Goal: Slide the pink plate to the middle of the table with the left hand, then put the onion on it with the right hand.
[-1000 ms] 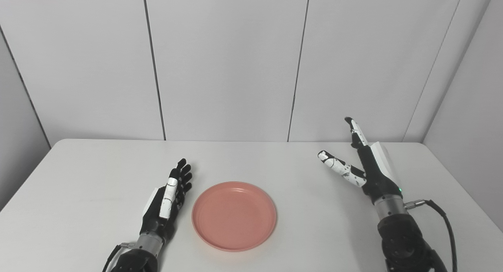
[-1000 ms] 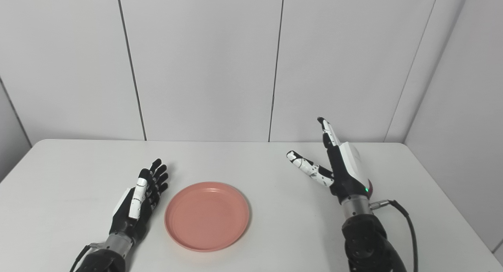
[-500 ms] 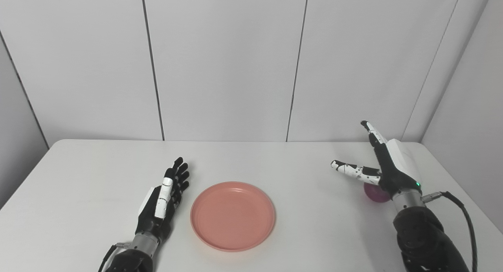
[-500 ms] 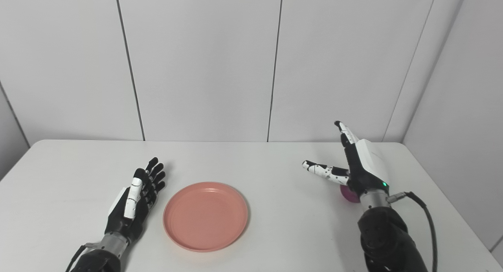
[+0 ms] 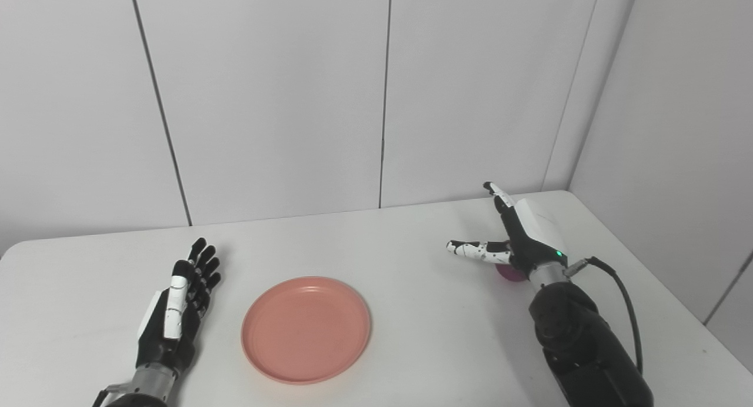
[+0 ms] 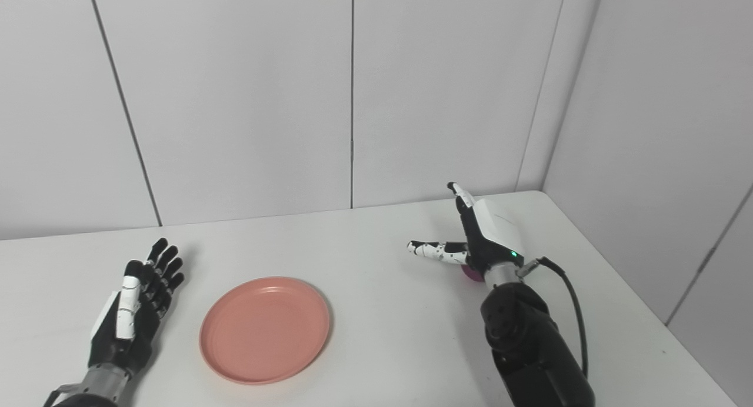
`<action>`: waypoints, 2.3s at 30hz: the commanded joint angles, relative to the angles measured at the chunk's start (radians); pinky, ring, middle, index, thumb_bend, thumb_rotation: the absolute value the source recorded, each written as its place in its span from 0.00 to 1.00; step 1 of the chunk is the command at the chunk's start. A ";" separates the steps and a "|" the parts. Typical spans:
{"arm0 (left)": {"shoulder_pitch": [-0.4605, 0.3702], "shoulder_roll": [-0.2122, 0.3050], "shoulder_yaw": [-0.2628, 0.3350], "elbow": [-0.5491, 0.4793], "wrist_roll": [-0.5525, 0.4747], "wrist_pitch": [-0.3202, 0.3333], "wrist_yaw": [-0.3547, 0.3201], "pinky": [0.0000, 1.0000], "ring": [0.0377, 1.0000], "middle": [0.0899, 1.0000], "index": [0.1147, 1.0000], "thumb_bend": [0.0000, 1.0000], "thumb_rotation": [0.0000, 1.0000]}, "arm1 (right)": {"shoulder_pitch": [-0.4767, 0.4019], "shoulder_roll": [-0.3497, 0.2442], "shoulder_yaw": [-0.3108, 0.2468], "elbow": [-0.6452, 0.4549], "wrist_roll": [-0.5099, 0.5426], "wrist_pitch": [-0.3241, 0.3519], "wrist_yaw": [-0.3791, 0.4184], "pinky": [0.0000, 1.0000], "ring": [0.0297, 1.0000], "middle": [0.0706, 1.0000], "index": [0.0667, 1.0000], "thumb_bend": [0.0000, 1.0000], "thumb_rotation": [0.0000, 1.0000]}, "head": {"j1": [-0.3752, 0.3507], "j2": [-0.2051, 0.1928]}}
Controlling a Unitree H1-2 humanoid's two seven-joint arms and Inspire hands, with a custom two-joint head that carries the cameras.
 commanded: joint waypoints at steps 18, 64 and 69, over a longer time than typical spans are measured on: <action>-0.004 0.028 0.018 0.106 -0.046 -0.080 -0.073 1.00 1.00 1.00 1.00 0.73 1.00 | -0.067 -0.042 -0.006 0.048 -0.026 0.047 -0.003 0.88 0.91 0.91 0.92 0.95 0.47 | -0.053 -0.010; 0.037 0.033 -0.003 -0.031 -0.051 0.007 -0.082 1.00 1.00 1.00 1.00 0.69 1.00 | -0.082 0.001 -0.030 0.197 -0.003 0.063 -0.079 0.72 0.81 0.86 0.85 0.81 0.17 | -0.089 0.005; 0.040 0.034 -0.004 -0.041 -0.041 0.009 -0.077 1.00 1.00 1.00 1.00 0.69 1.00 | -0.081 0.011 -0.030 0.193 -0.010 0.060 -0.122 0.48 0.56 0.65 0.77 0.74 0.03 | -0.095 0.007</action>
